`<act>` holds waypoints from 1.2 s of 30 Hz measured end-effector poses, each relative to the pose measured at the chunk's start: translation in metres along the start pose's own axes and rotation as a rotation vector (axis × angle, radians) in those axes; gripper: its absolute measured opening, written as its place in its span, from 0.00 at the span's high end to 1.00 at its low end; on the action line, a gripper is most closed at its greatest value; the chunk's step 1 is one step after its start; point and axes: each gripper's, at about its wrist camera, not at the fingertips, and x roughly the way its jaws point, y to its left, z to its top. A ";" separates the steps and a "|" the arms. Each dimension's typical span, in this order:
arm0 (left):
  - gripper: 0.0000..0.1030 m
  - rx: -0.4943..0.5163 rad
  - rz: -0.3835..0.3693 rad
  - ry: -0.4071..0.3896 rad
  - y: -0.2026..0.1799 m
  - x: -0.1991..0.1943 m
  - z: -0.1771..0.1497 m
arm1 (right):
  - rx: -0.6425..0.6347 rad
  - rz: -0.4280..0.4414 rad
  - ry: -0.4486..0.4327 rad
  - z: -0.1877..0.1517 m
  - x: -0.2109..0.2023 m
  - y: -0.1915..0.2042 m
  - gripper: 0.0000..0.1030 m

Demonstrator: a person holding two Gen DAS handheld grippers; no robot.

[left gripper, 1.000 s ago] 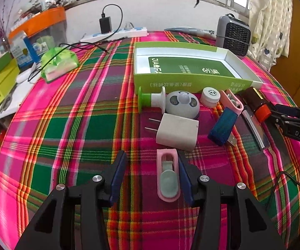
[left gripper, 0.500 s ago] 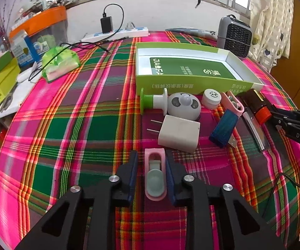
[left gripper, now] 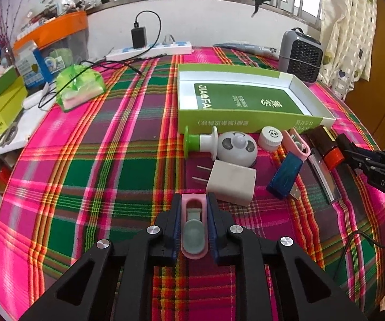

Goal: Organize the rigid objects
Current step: 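Close left gripper on pink-grey clip while right gripper closes on black flashlight, then carry pink clip and black flashlight into the green box tray, release both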

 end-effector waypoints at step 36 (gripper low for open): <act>0.83 0.013 -0.090 -0.024 -0.003 0.054 0.135 | 0.008 0.041 -0.030 0.100 0.015 0.003 0.72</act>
